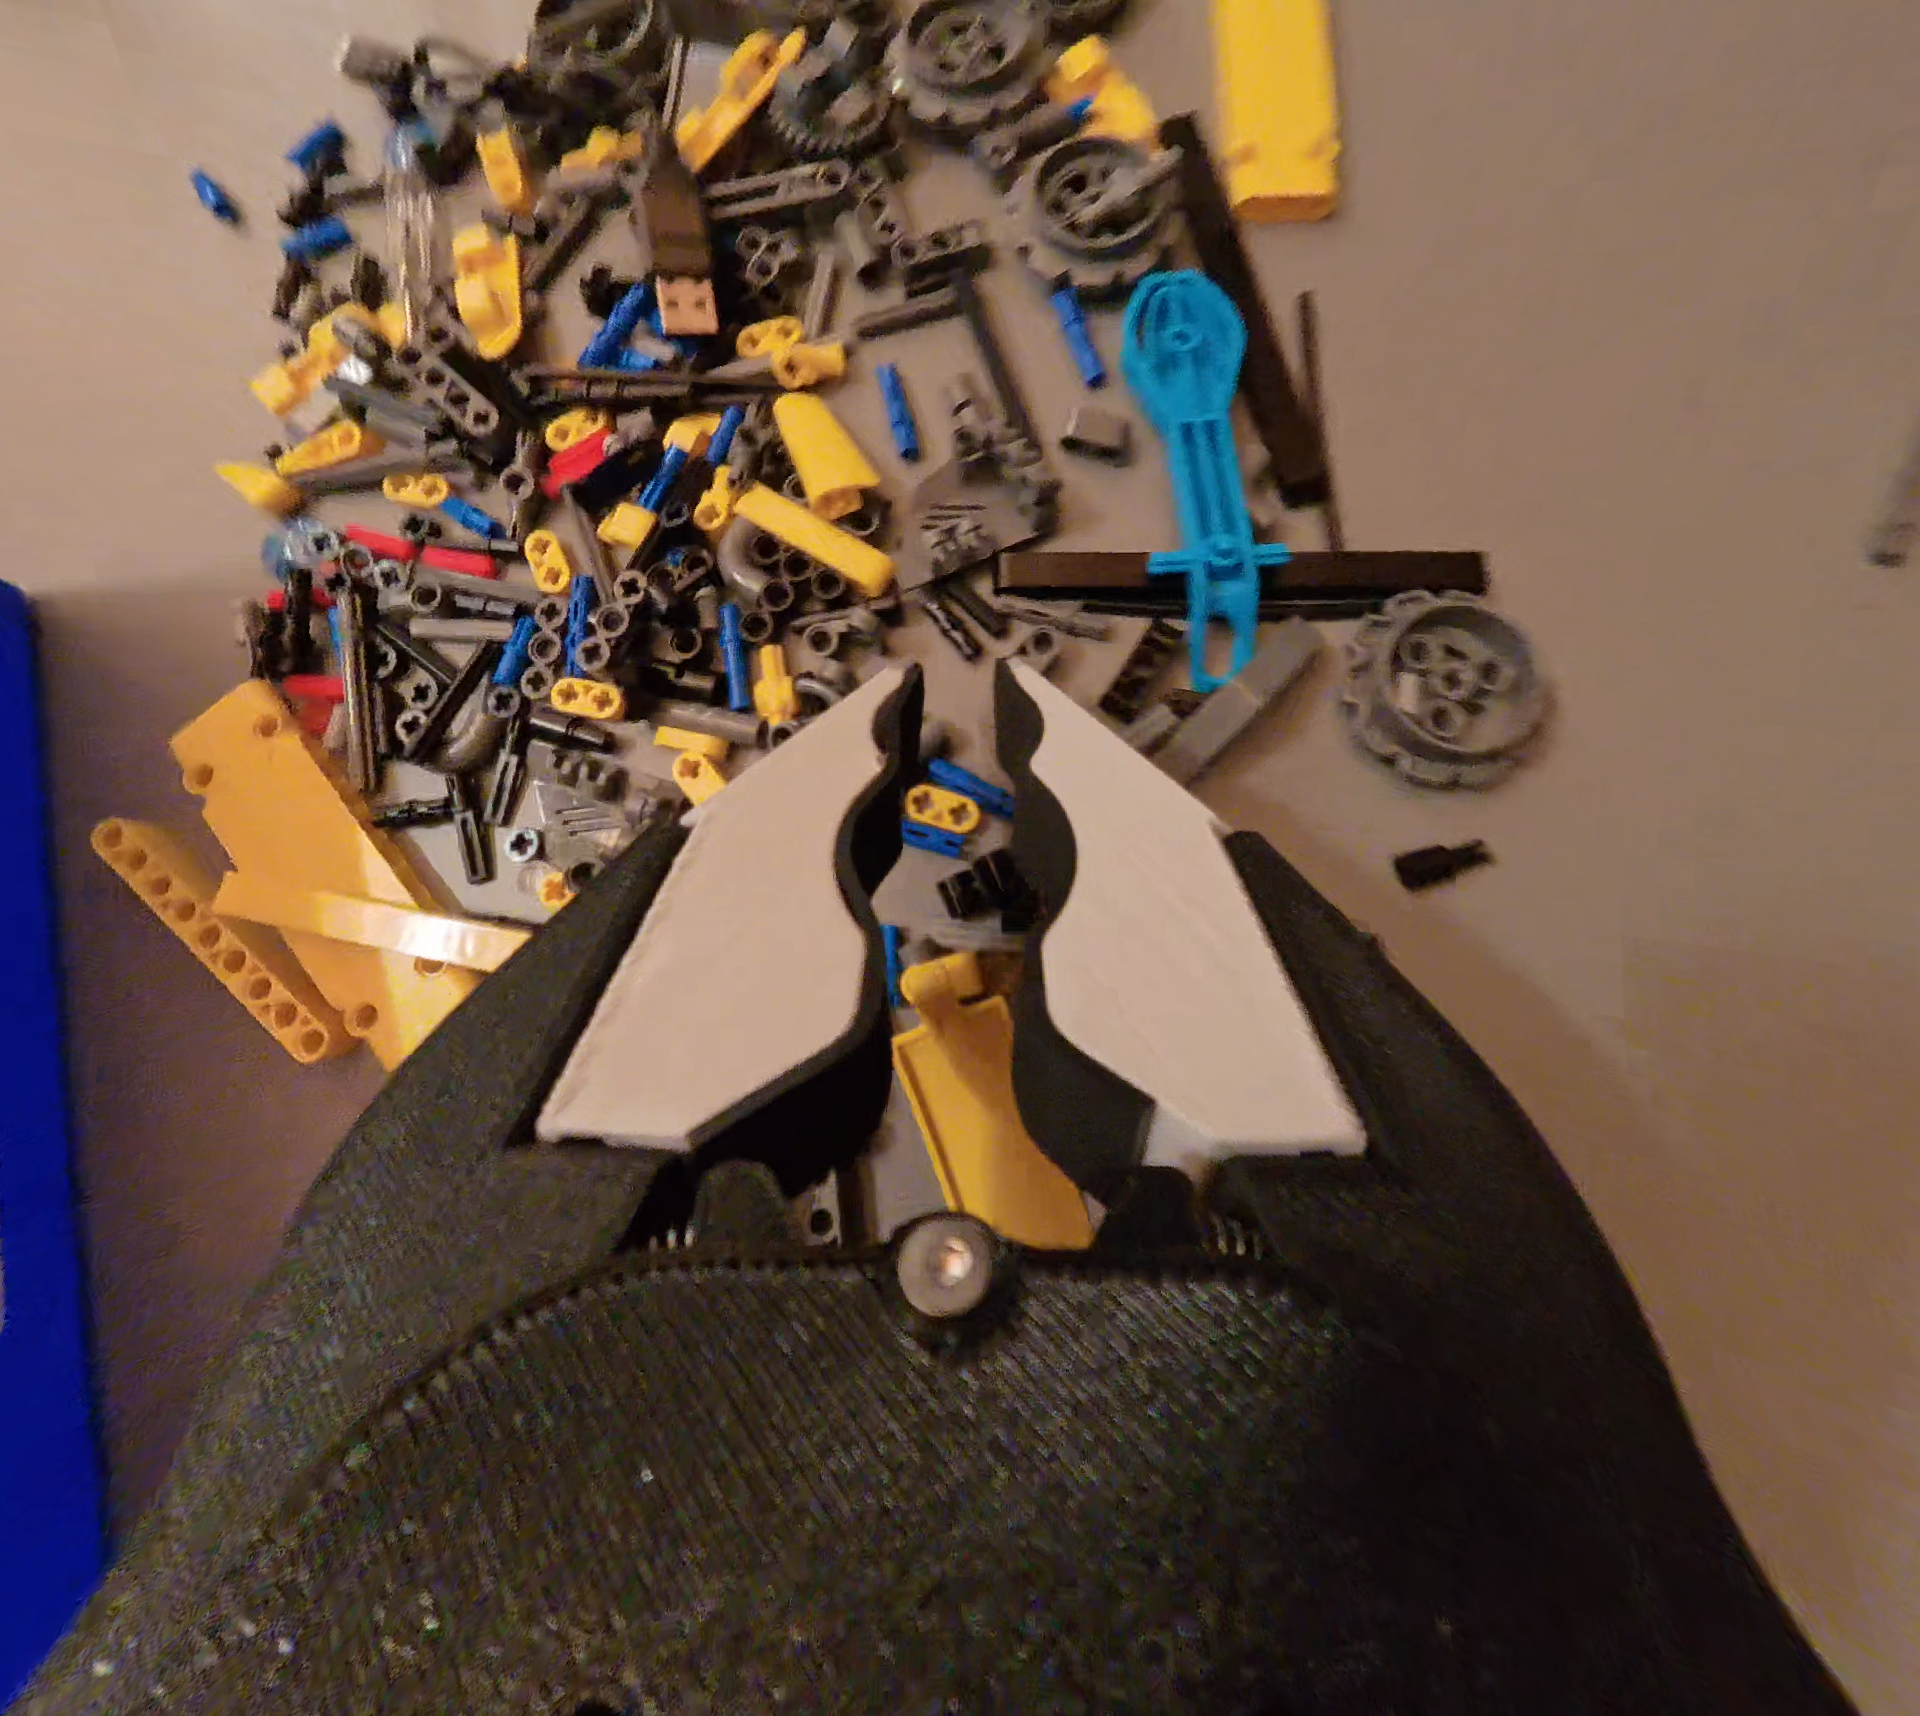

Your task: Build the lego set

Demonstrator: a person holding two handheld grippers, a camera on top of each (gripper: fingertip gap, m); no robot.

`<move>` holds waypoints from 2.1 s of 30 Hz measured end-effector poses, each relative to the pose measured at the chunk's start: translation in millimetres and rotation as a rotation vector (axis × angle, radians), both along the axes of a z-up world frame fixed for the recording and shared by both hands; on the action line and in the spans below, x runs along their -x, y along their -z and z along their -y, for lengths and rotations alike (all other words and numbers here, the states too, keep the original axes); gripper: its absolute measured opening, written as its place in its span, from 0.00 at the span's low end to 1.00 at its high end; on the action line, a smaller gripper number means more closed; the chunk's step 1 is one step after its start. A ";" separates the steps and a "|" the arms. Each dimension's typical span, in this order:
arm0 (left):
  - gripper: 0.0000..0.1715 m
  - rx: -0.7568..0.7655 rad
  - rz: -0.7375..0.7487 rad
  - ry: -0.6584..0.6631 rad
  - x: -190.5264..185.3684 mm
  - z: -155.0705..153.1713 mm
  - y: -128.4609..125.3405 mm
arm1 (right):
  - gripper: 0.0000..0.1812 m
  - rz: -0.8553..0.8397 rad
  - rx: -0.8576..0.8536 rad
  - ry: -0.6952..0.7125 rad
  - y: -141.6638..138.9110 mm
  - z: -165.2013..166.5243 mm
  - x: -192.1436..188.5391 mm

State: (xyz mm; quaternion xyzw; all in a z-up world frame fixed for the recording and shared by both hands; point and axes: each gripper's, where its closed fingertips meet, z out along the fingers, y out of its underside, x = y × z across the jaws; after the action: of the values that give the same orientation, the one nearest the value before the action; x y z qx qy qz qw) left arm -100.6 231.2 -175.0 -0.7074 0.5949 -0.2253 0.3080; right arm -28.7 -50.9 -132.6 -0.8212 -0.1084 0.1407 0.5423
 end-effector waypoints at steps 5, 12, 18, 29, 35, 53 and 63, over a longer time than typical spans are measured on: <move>0.02 0.059 -0.018 -0.013 -12.2 -1.2 9.8 | 0.17 -0.015 -0.006 0.003 -1.5 0.6 -1.6; 0.02 0.039 -0.061 -0.027 -13.2 -4.9 17.4 | 0.17 -0.021 -0.007 -0.001 -1.9 0.8 -1.3; 0.00 0.033 -0.059 -0.013 -13.3 -2.9 16.8 | 0.17 -0.015 -0.005 -0.002 -1.1 0.7 -0.8; 0.00 0.229 0.373 0.345 -35.5 132.7 -74.9 | 0.16 0.041 -0.135 -0.007 -22.4 3.6 1.5; 0.00 0.814 0.595 0.605 -38.1 250.6 -116.5 | 0.14 0.202 -0.313 -0.023 -49.6 10.4 14.2; 0.00 1.446 0.707 0.519 -61.3 293.0 -123.5 | 0.06 0.857 -0.688 0.302 -84.8 19.3 19.1; 0.00 1.489 0.710 0.534 -62.4 304.0 -125.6 | 0.10 0.775 -0.666 0.335 -82.9 17.4 17.4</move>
State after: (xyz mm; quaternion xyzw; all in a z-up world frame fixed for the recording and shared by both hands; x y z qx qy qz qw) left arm -38.2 -72.8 -49.4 -0.4495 0.3074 -0.8284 -0.1309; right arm -46.1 -68.3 -49.7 -0.6024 -0.2068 -0.3031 0.7089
